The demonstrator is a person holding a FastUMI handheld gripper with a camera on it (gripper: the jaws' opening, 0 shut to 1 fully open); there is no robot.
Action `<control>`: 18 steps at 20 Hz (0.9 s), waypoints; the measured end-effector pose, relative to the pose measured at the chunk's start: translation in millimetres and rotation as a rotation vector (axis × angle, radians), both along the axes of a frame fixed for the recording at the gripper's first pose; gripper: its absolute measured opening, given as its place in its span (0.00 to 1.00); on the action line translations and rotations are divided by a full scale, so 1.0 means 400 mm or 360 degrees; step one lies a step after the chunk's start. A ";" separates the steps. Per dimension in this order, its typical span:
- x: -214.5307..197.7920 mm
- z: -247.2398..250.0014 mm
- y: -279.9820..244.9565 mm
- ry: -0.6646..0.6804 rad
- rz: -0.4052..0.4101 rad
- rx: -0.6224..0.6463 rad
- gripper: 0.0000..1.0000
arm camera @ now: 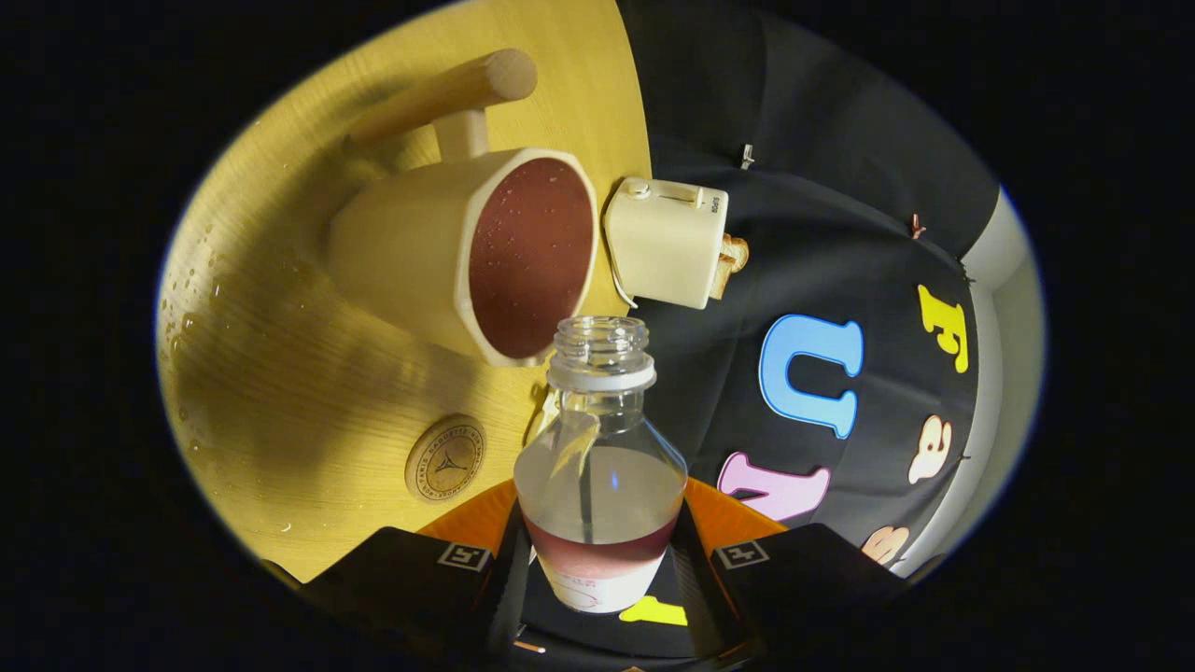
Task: Take the bottle from table, then pour the juice into the cup, finally place the bottle on the coaster
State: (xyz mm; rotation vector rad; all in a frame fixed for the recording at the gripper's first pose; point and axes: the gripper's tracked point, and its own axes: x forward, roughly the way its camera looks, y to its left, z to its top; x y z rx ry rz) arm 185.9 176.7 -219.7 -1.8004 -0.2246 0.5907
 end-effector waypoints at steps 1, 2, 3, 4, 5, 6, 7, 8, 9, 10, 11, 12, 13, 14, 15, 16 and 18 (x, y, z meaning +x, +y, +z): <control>0.003 0.002 0.004 -0.0006 0.0007 -0.0007 0.72; 0.006 0.005 0.005 -0.0011 0.0013 -0.0016 0.72; 0.015 0.003 0.010 -0.0010 0.0016 -0.0029 0.72; 0.016 0.001 0.008 -0.0006 0.0015 -0.0049 0.72; 0.018 0.004 0.011 -0.0014 0.0027 -0.0065 0.72; 0.019 0.008 0.015 -0.0027 0.0046 -0.0080 0.72; 0.020 0.010 0.018 -0.0037 0.0062 -0.0093 0.72; 0.024 0.010 0.016 -0.0042 0.0069 -0.0109 0.72; 0.027 0.007 0.012 -0.0044 0.0070 -0.0124 0.72; 0.031 0.006 0.008 -0.0044 0.0070 -0.0134 0.72; 0.035 0.003 0.005 -0.0042 0.0061 -0.0148 0.72; 0.035 0.005 0.002 -0.0043 0.0060 -0.0154 0.72; 0.035 0.003 0.004 -0.0046 0.0065 -0.0160 0.72; 0.034 0.005 0.006 -0.0051 0.0074 -0.0169 0.72; 0.033 0.004 0.007 -0.0058 0.0086 -0.0180 0.72; 0.032 0.005 0.008 -0.0063 0.0095 -0.0192 0.72; 0.034 0.007 0.008 -0.0065 0.0101 -0.0202 0.72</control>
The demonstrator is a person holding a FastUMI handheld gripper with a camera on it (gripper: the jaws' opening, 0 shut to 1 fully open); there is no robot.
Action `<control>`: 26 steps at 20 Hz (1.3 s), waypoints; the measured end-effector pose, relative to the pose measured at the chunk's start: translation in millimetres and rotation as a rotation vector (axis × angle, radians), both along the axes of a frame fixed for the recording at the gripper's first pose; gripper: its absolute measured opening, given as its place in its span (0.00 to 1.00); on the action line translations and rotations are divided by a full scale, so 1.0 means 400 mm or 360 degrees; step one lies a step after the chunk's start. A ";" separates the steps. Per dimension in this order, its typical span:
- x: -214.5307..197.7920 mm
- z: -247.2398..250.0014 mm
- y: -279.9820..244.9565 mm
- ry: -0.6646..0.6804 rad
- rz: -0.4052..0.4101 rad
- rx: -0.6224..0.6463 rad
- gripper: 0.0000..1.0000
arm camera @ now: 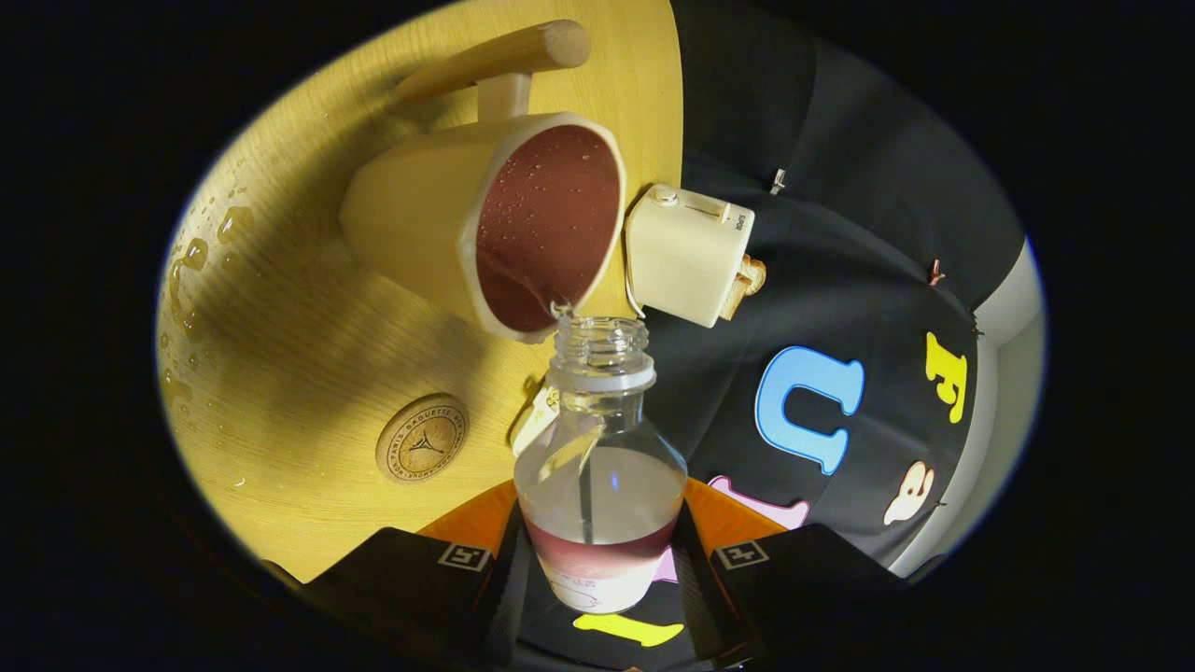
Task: Take the bottle from table, then pour the juice into the cup, finally place the bottle on the coaster
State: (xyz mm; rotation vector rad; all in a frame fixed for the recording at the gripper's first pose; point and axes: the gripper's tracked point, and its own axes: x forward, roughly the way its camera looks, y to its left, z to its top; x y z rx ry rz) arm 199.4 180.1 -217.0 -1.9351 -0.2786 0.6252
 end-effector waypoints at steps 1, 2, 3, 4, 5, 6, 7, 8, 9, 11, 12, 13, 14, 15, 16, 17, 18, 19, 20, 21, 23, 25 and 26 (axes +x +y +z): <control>-0.001 0.002 0.000 -0.0004 0.0003 -0.0003 0.72; -0.001 0.006 0.003 -0.0010 0.0010 -0.0006 0.72; 0.001 0.008 0.007 -0.0016 0.0019 -0.0013 0.72; 0.001 0.012 0.010 -0.0026 0.0033 -0.0022 0.72; 0.000 0.017 0.014 -0.0036 0.0049 -0.0033 0.72; -0.001 0.023 0.017 -0.0046 0.0069 -0.0047 0.72; 0.002 0.030 0.021 -0.0063 0.0087 -0.0062 0.72; 0.004 0.039 0.021 -0.0080 0.0099 -0.0072 0.72; 0.006 0.045 0.021 -0.0088 0.0104 -0.0079 0.71; 0.009 0.056 0.019 -0.0104 0.0110 -0.0095 0.71; 0.011 0.059 0.021 -0.0107 0.0123 -0.0109 0.72; 0.011 0.068 0.027 -0.0128 0.0141 -0.0131 0.72; 0.010 0.081 0.032 -0.0148 0.0158 -0.0144 0.72; 0.012 0.085 0.033 -0.0153 0.0168 -0.0151 0.72; 0.012 0.091 0.035 -0.0163 0.0176 -0.0159 0.72; 0.013 0.098 0.044 -0.0179 0.0190 -0.0174 0.71; 0.013 0.105 0.048 -0.0191 0.0200 -0.0186 0.71; 0.010 0.103 0.051 -0.0195 0.0208 -0.0197 0.72; 0.009 0.109 0.053 -0.0202 0.0217 -0.0202 0.71; 0.005 0.114 0.060 -0.0206 0.0229 -0.0209 0.71; -0.003 0.122 0.071 -0.0224 0.0259 -0.0230 0.71; -0.001 0.122 0.076 -0.0237 0.0269 -0.0249 0.71; -0.001 0.122 0.077 -0.0245 0.0269 -0.0258 0.71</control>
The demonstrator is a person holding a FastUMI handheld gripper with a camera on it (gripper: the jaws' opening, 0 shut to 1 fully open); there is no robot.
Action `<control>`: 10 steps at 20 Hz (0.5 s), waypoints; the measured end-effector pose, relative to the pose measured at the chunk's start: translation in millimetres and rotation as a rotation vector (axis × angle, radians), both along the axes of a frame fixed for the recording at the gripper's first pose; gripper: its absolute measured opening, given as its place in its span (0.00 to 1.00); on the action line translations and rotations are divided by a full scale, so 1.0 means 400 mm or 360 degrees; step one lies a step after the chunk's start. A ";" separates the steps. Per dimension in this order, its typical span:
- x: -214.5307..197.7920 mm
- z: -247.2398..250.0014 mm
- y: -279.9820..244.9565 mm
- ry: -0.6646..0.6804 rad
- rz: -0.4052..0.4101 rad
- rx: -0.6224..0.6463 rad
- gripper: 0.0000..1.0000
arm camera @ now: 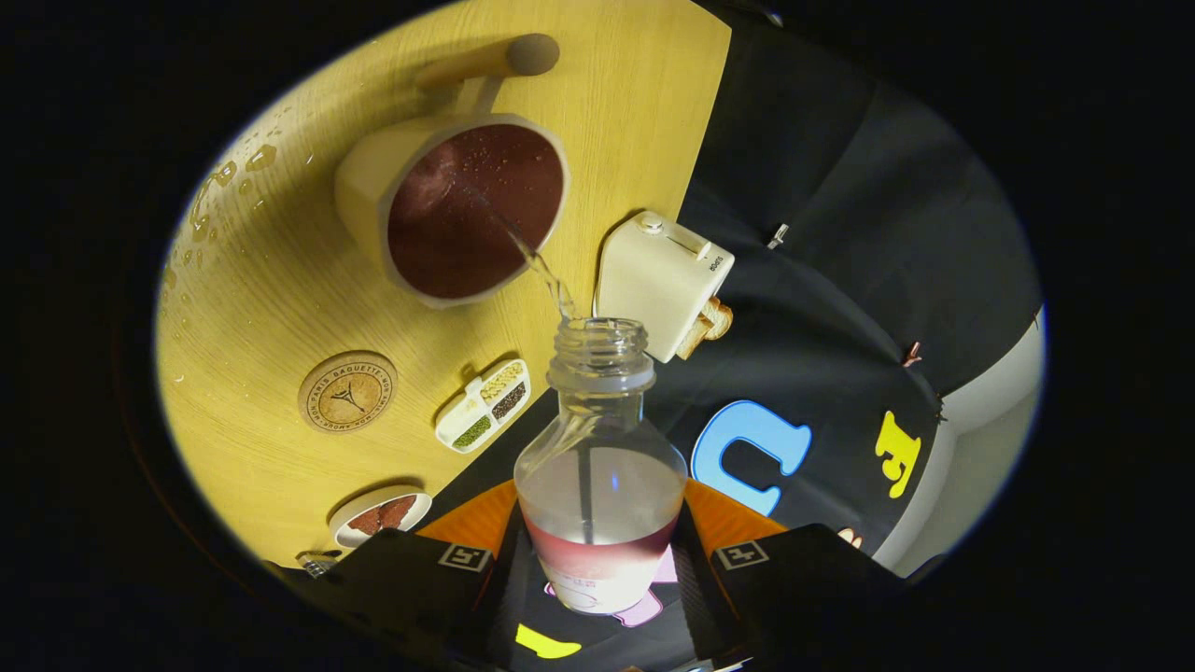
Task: Take the bottle from table, then pour the juice into the cup, finally place the bottle on the coaster
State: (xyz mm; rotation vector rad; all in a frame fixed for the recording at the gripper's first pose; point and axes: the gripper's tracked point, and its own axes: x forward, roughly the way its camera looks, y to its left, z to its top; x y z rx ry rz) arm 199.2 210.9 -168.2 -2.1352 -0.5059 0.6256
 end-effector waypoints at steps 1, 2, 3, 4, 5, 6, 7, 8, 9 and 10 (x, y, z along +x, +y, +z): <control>0.000 -0.005 0.000 -0.0001 -0.0003 -0.0013 0.71; -0.002 -0.005 0.000 -0.0004 0.0001 -0.0023 0.71; -0.007 -0.006 0.000 -0.0010 0.0006 -0.0037 0.71; -0.012 -0.005 0.000 -0.0009 0.0012 -0.0041 0.71; -0.013 -0.005 0.004 -0.0012 0.0019 -0.0037 0.71; -0.014 -0.005 0.001 -0.0012 0.0019 -0.0035 0.72; -0.013 -0.009 0.002 -0.0011 0.0014 -0.0038 0.72; -0.014 -0.007 0.004 -0.0017 0.0017 -0.0045 0.72; -0.014 -0.006 0.007 -0.0023 0.0018 -0.0055 0.72; -0.018 -0.006 0.007 -0.0023 0.0022 -0.0066 0.71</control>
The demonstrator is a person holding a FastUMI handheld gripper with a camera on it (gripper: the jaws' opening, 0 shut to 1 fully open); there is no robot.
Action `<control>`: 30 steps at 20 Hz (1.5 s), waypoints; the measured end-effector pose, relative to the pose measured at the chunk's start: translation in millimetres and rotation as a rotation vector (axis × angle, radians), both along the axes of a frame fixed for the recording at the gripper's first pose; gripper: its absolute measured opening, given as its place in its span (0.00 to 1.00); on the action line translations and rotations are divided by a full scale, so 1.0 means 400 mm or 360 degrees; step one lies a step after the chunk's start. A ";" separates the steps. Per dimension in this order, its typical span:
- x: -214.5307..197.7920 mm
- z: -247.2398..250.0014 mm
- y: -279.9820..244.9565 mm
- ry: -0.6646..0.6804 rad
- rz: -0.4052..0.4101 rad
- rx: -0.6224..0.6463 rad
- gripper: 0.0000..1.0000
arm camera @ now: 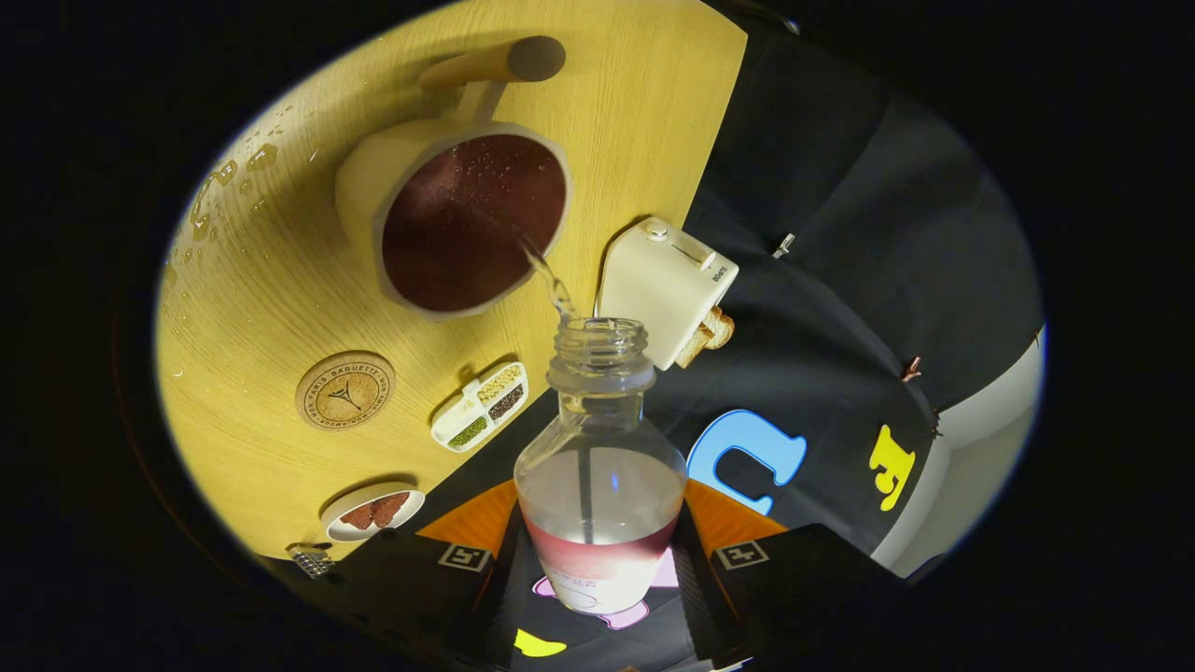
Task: Take the bottle from table, then pour the juice into the cup, finally place the bottle on the coaster
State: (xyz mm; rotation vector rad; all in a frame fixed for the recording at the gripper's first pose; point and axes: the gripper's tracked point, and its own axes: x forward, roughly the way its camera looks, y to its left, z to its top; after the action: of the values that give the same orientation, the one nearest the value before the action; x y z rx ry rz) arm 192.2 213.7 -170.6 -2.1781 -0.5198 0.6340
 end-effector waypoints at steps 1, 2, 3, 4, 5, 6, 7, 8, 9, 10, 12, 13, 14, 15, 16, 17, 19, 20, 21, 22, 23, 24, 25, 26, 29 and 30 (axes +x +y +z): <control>-0.001 0.000 0.000 -0.0004 0.0005 -0.0011 0.71; -0.004 0.000 0.001 -0.0004 0.0012 -0.0022 0.72; -0.003 -0.003 0.002 -0.0004 0.0016 -0.0035 0.71; -0.002 -0.006 0.000 0.0001 0.0012 -0.0052 0.71; 0.002 -0.008 0.000 0.0008 0.0000 -0.0070 0.72; -0.001 -0.008 -0.001 0.0008 0.0000 -0.0083 0.72; -0.007 -0.008 0.003 0.0002 0.0008 -0.0095 0.72; -0.008 -0.007 0.003 0.0001 0.0015 -0.0106 0.72; -0.010 -0.013 0.003 -0.0006 0.0025 -0.0115 0.72; -0.014 -0.014 0.006 -0.0012 0.0034 -0.0125 0.71; -0.013 -0.014 0.019 -0.0027 0.0045 -0.0135 0.71; -0.010 -0.012 0.021 -0.0033 0.0043 -0.0141 0.72; -0.006 -0.012 0.022 -0.0035 0.0038 -0.0148 0.72; -0.006 -0.015 0.019 -0.0039 0.0034 -0.0153 0.72; -0.004 -0.014 0.017 -0.0044 0.0029 -0.0162 0.72; -0.002 -0.015 0.014 -0.0049 0.0024 -0.0170 0.72; 0.000 -0.015 0.013 -0.0059 0.0025 -0.0180 0.72; 0.000 -0.014 0.011 -0.0063 0.0026 -0.0182 0.72; 0.000 -0.012 0.010 -0.0068 0.0025 -0.0180 0.72; 0.002 -0.008 0.012 -0.0072 0.0023 -0.0175 0.72; 0.002 -0.005 0.009 -0.0072 0.0012 -0.0165 0.72; 0.003 0.000 0.009 -0.0071 0.0003 -0.0153 0.72; 0.003 0.001 0.009 -0.0068 -0.0005 -0.0148 0.72; 0.003 0.003 0.011 -0.0069 -0.0007 -0.0144 0.71; 0.004 -0.004 0.011 -0.0058 -0.0011 -0.0155 0.72; 0.003 -0.004 0.010 -0.0053 -0.0008 -0.0159 0.72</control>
State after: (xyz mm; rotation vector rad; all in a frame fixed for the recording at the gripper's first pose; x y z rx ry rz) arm 193.5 217.5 -172.4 -2.2864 -0.5101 0.6338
